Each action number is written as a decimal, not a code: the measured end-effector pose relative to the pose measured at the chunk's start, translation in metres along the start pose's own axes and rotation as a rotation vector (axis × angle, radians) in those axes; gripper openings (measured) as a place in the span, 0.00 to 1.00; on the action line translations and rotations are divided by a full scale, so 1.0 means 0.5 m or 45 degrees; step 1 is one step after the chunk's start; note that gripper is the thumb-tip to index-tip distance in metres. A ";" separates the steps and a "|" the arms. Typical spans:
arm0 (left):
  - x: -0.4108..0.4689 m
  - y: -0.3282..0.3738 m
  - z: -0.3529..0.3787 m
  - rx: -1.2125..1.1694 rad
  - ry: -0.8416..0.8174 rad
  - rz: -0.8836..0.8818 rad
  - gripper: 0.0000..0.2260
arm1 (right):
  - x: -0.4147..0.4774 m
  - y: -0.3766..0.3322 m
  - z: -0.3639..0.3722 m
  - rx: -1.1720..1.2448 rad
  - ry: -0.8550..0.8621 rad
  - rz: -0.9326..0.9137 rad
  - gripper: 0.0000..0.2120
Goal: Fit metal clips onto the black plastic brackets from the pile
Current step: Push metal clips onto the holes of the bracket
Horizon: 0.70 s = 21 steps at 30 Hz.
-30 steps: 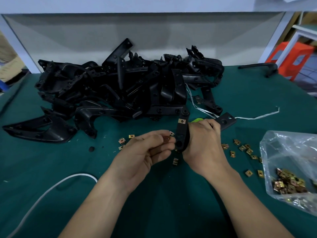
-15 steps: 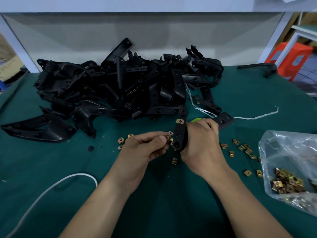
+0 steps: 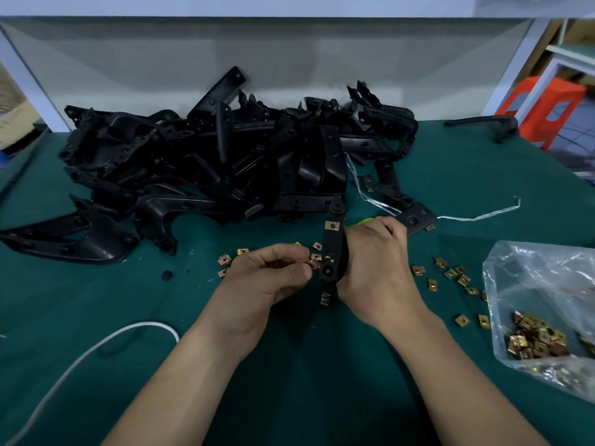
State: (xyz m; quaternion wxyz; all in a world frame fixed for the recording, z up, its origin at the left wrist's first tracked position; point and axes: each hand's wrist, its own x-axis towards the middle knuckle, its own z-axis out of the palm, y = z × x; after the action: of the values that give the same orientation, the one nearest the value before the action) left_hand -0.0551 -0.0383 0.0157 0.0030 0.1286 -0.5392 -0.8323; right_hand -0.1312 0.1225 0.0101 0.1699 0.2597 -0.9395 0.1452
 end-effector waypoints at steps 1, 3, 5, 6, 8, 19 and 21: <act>0.001 0.000 -0.001 -0.032 -0.007 -0.011 0.10 | 0.000 -0.001 -0.001 -0.002 0.004 -0.013 0.13; 0.001 0.003 -0.001 -0.077 -0.025 -0.033 0.09 | 0.001 -0.003 -0.003 0.016 0.018 -0.045 0.14; 0.002 0.006 -0.002 -0.087 -0.037 -0.049 0.08 | 0.002 -0.004 -0.006 0.024 0.013 -0.075 0.16; 0.001 0.008 -0.001 -0.087 -0.033 -0.059 0.08 | 0.002 -0.005 -0.006 0.012 0.004 -0.090 0.16; 0.002 0.012 0.000 -0.083 -0.014 -0.080 0.08 | 0.002 -0.005 -0.007 -0.007 -0.017 -0.114 0.15; 0.002 0.015 -0.003 -0.017 -0.123 -0.125 0.08 | 0.004 -0.010 -0.012 -0.006 -0.056 -0.148 0.14; 0.002 0.014 -0.003 0.006 -0.133 -0.131 0.08 | 0.004 -0.011 -0.013 -0.012 -0.078 -0.174 0.15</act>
State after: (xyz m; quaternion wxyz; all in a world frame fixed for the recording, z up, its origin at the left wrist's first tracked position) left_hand -0.0568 -0.0426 0.0211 -0.0683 0.1125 -0.5333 -0.8356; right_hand -0.1280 0.1195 0.0178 0.1517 0.3268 -0.9250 0.1210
